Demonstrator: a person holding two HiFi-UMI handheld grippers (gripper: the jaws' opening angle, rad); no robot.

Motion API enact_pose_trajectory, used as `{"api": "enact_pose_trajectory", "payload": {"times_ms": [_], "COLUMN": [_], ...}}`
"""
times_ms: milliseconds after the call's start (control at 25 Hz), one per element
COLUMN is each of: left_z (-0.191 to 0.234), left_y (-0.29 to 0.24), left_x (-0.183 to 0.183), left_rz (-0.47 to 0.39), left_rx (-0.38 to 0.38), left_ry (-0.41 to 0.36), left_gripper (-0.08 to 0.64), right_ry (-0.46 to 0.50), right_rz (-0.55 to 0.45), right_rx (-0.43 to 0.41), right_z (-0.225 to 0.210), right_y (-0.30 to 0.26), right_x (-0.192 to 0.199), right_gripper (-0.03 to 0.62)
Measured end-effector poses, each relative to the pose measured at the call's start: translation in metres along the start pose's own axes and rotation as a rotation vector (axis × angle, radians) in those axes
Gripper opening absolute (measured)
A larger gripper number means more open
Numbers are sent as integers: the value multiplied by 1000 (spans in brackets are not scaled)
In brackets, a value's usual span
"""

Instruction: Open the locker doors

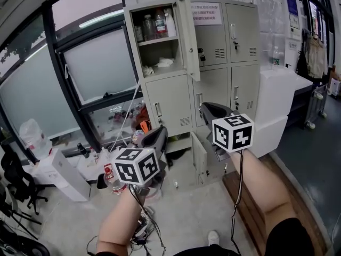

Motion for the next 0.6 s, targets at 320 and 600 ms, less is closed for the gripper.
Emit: {"api": "enact_pose_trajectory", "payload": {"times_ms": [320,600], "left_z": [-13,-26], "left_y": [-7,-19], "left_x": [8,16], "left_rz": [19,25], "left_rx": [47,82], "left_ry": [-5,-12], "left_gripper": [-2,-2], "right_ry": [-10,-15], "right_rz": [15,24], "right_rx": [44,87], "right_z": [-9,-27], "right_y": [15,28], "right_x": [9,16], "right_gripper": [1,1]}}
Point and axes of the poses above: the fingertips, and each gripper's own axes: y backward along the fingers, z to its left, x out of its underside, the point moved 2 cm from there along y, backward along the fingers, and after that the axes turned 7 degrees about -x, right-handed, at the moved point
